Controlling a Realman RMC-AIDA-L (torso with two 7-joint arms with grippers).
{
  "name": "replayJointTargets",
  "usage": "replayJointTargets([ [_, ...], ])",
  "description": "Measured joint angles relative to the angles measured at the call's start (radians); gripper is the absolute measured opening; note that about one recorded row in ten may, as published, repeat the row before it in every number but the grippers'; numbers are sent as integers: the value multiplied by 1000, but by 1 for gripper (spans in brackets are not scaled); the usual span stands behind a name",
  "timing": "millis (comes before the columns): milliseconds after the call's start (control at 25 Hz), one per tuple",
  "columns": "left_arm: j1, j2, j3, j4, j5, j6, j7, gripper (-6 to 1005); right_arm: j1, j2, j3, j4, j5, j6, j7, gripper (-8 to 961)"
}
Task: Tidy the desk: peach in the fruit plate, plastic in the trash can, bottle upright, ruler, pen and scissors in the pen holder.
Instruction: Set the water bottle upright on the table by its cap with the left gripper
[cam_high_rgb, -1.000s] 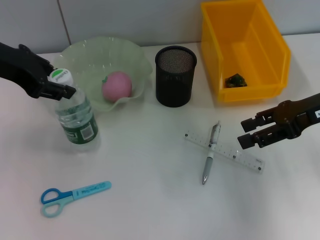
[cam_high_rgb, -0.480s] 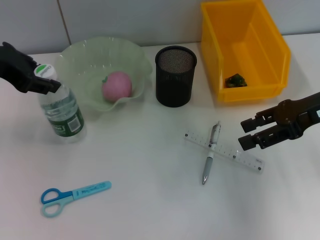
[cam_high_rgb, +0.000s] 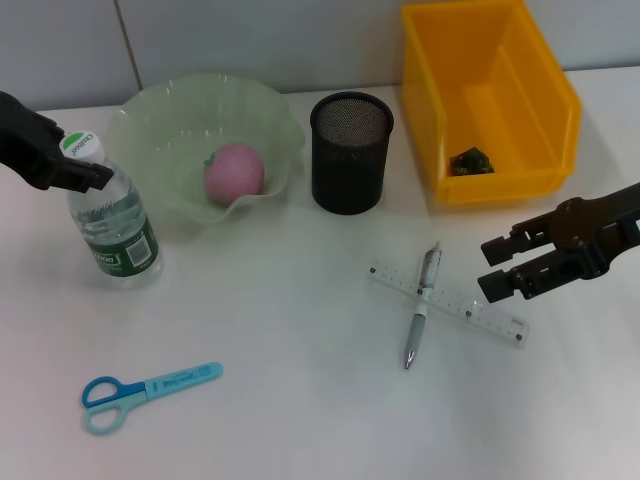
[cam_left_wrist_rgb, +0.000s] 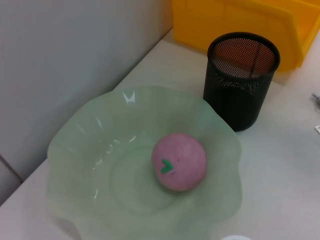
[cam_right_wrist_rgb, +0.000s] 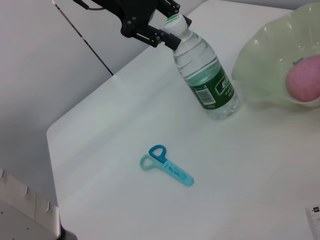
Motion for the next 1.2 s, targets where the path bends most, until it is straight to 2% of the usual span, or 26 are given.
replayJointTargets([
  [640, 5, 5, -13, -2, -2, 7, 0, 452, -6, 5, 0, 0, -1, 0, 0, 762],
  [1200, 9, -4, -28, 18, -8, 6, 0, 754, -7, 7, 0, 0, -1, -2, 2, 762],
])
